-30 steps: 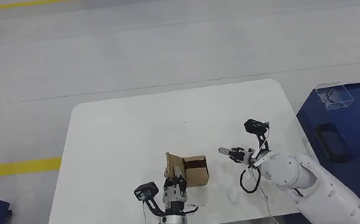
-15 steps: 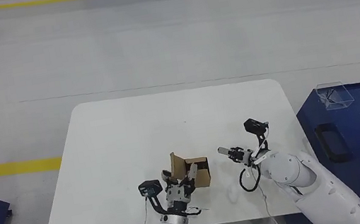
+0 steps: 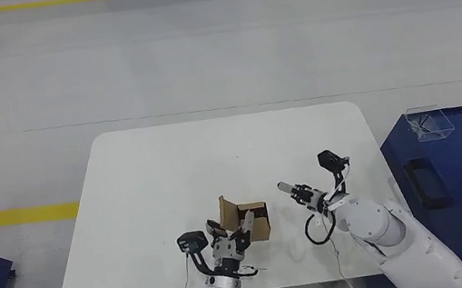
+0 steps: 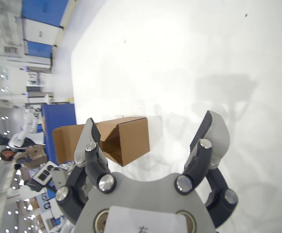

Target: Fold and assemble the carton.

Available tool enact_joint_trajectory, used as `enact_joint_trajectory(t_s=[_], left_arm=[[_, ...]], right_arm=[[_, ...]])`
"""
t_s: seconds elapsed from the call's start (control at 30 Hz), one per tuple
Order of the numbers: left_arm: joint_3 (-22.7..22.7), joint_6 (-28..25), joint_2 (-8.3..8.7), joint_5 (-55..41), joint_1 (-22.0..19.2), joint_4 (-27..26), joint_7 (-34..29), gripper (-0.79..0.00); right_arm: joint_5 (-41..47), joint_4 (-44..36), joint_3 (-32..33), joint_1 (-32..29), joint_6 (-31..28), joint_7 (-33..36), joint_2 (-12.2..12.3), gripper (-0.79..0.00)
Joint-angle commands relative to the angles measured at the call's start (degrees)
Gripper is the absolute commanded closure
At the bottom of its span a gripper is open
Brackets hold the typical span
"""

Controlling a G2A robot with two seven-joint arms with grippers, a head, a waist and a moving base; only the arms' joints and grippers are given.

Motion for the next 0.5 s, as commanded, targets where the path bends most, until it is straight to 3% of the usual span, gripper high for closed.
enact_joint_trajectory(t_s=[0.0, 0.47], left_arm=[[-0.64, -1.47, 0.10, 0.85, 0.41, 0.13, 1.41, -0.785], [-1.42, -9.93, -0.26, 1.89, 0.53, 1.01, 3.33, -0.785]], right_arm=[[0.21, -1.42, -1.00, -1.51, 0.00, -3.48, -0.36, -0.785], [-7.14, -0.65, -11.73, 0.00, 5.26, -16.53, -3.88, -0.785]])
